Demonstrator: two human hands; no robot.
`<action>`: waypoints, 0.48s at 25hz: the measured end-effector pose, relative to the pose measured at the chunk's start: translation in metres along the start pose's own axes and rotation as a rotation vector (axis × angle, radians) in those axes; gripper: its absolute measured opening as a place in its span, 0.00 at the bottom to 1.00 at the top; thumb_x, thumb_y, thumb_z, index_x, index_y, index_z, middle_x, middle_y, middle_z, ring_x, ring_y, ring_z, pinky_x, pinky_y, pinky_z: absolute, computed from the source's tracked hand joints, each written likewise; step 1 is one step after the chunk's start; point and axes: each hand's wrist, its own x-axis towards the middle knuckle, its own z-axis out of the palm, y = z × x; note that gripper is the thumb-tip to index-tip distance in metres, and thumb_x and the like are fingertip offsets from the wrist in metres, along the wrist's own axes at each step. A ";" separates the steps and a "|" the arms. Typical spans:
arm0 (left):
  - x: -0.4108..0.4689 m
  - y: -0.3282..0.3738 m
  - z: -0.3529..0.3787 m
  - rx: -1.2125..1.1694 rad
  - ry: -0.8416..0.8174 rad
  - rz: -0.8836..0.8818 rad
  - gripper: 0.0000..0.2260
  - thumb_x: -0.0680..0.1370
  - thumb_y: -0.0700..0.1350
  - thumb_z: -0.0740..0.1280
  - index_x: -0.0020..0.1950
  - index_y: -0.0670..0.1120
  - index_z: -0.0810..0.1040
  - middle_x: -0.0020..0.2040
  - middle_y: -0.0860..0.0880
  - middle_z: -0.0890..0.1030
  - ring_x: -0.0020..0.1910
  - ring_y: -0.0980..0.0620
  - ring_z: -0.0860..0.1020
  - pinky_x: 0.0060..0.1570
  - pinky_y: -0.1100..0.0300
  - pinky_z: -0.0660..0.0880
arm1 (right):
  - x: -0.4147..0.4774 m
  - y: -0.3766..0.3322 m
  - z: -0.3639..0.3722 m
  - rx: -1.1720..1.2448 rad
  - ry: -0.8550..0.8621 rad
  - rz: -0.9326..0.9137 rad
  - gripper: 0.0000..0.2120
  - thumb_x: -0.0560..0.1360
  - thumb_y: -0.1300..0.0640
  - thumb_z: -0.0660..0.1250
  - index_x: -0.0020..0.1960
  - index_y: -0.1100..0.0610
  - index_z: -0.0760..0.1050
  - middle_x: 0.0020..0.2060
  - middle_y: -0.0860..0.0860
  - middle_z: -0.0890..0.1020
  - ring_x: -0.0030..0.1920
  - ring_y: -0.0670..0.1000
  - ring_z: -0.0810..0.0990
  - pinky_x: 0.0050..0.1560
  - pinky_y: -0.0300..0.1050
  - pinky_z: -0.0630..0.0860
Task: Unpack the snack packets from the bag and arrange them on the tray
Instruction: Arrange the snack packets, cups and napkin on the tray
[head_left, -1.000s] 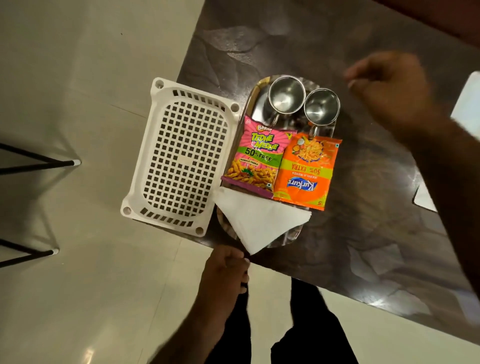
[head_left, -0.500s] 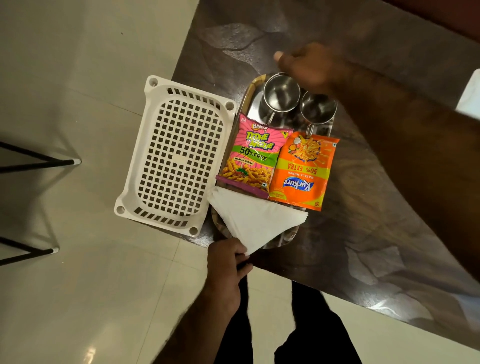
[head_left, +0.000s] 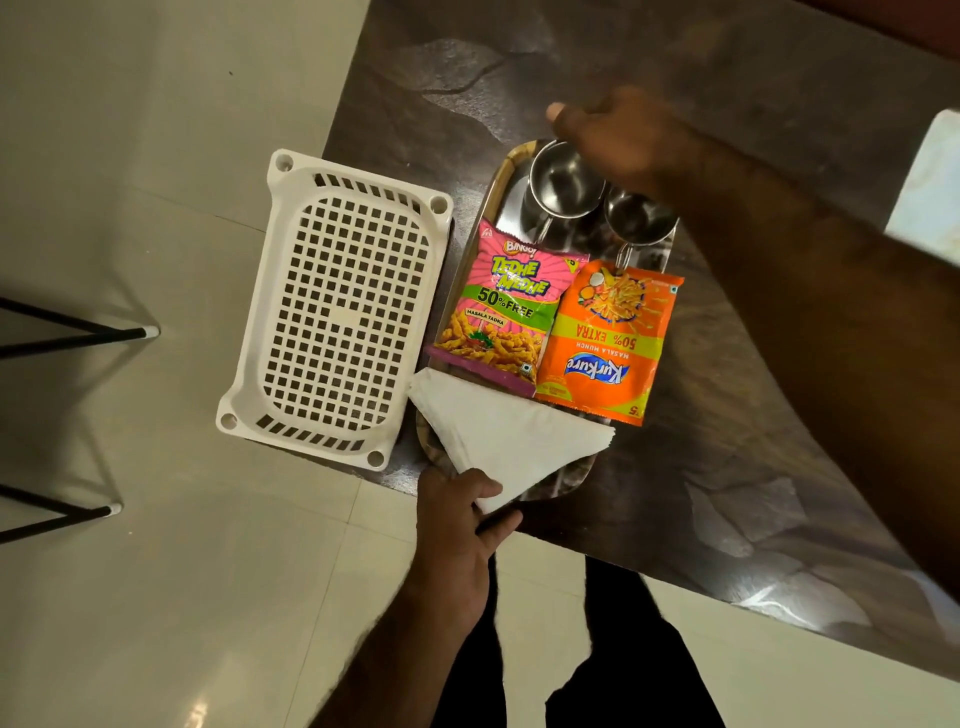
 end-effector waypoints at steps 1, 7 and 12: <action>-0.003 -0.002 -0.001 0.009 -0.006 0.009 0.27 0.63 0.39 0.69 0.62 0.48 0.74 0.63 0.46 0.80 0.62 0.42 0.79 0.55 0.41 0.82 | -0.006 0.005 -0.005 -0.002 0.012 0.012 0.30 0.84 0.36 0.56 0.31 0.56 0.70 0.30 0.49 0.74 0.32 0.48 0.73 0.35 0.41 0.64; -0.022 -0.009 -0.001 0.147 -0.014 0.121 0.25 0.73 0.32 0.68 0.67 0.51 0.74 0.65 0.46 0.79 0.64 0.41 0.78 0.52 0.41 0.83 | -0.051 0.045 -0.036 0.181 0.074 0.075 0.27 0.84 0.40 0.58 0.65 0.60 0.83 0.62 0.56 0.86 0.63 0.56 0.83 0.65 0.50 0.76; -0.041 -0.015 0.025 0.316 -0.051 0.310 0.23 0.69 0.36 0.68 0.60 0.54 0.77 0.55 0.50 0.83 0.54 0.46 0.82 0.51 0.41 0.83 | -0.104 0.124 -0.072 0.283 0.128 0.221 0.30 0.84 0.37 0.55 0.58 0.62 0.83 0.61 0.60 0.84 0.63 0.60 0.82 0.68 0.55 0.75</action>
